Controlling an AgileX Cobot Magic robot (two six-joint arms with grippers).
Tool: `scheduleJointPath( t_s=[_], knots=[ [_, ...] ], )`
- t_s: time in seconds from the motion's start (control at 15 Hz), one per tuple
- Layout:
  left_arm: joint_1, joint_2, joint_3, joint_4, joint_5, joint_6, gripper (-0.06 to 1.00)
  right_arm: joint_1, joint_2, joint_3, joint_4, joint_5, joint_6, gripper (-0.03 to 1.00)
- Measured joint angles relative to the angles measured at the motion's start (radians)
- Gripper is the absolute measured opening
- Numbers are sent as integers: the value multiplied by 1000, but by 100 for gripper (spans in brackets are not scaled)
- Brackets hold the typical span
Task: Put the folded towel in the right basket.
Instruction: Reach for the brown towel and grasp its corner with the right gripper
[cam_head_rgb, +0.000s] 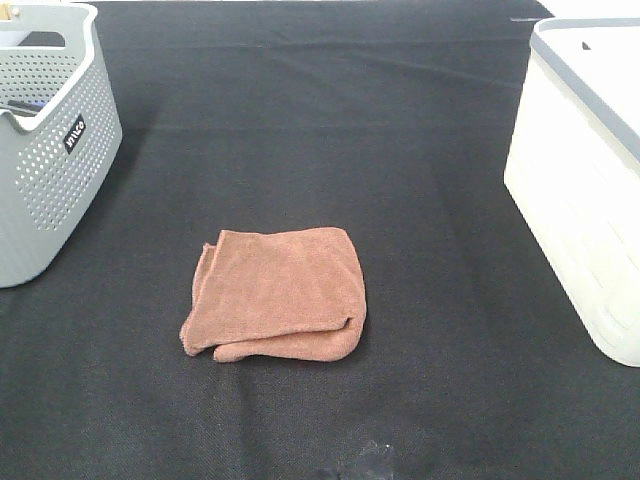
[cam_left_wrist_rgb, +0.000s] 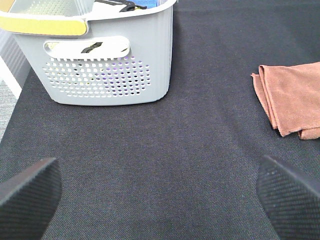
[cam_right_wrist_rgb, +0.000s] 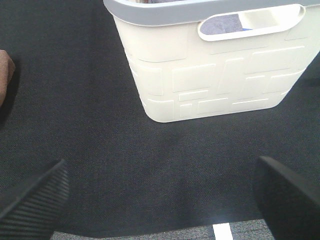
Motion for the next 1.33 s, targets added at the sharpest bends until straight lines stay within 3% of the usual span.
scheduleJointPath(
  t_s=[1.33],
  knots=[
    [0, 0, 0, 0, 0, 0, 99, 0, 0, 0, 0, -2, 0, 96]
  ],
)
